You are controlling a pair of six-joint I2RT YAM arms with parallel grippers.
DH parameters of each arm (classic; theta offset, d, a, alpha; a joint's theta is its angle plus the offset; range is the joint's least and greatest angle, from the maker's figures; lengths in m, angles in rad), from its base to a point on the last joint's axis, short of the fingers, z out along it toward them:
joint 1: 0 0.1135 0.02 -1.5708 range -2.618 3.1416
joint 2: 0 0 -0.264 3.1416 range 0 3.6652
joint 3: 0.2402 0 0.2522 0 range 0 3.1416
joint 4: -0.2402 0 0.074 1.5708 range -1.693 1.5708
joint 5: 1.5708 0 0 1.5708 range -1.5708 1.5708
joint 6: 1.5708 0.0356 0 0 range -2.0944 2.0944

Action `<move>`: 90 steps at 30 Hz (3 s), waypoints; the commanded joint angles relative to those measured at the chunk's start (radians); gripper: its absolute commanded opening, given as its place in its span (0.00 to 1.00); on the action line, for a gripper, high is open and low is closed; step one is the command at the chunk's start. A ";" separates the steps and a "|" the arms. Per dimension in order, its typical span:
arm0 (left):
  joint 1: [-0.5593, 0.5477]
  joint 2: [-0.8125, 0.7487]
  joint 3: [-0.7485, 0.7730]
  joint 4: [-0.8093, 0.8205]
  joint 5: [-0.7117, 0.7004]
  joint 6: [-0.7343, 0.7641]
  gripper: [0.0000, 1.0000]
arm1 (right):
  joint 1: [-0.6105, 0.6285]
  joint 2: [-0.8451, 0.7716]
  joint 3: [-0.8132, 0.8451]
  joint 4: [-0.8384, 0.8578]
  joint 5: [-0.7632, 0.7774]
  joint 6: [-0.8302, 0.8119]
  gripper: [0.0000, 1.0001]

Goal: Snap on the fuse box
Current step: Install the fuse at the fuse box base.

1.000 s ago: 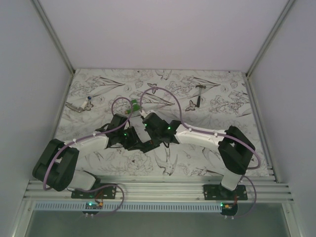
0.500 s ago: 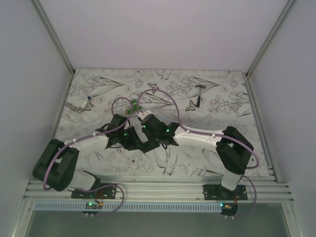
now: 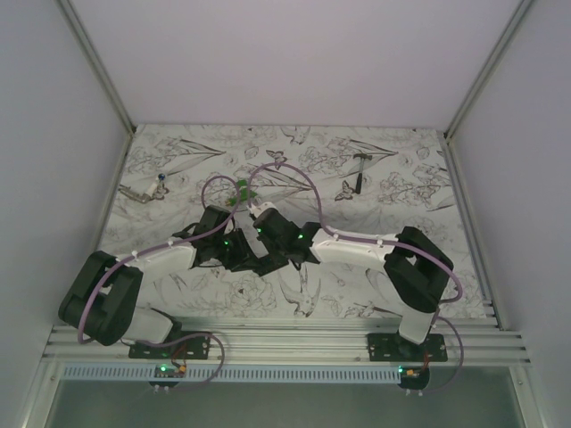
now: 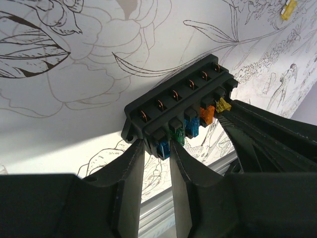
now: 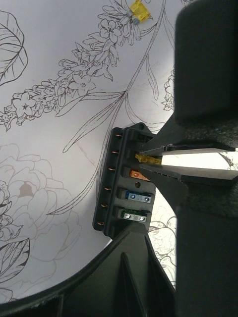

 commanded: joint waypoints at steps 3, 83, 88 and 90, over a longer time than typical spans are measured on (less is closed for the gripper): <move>0.005 -0.012 -0.007 -0.060 -0.020 0.022 0.29 | 0.005 0.028 0.035 -0.025 0.052 0.026 0.16; 0.005 0.011 -0.016 -0.085 -0.036 0.054 0.27 | -0.111 0.268 0.091 -0.338 -0.036 0.090 0.00; 0.006 0.001 -0.023 -0.098 -0.037 0.062 0.27 | -0.120 0.309 0.164 -0.357 -0.017 0.079 0.00; 0.006 0.000 -0.027 -0.099 -0.040 0.062 0.27 | -0.120 0.309 0.163 -0.358 -0.016 0.077 0.00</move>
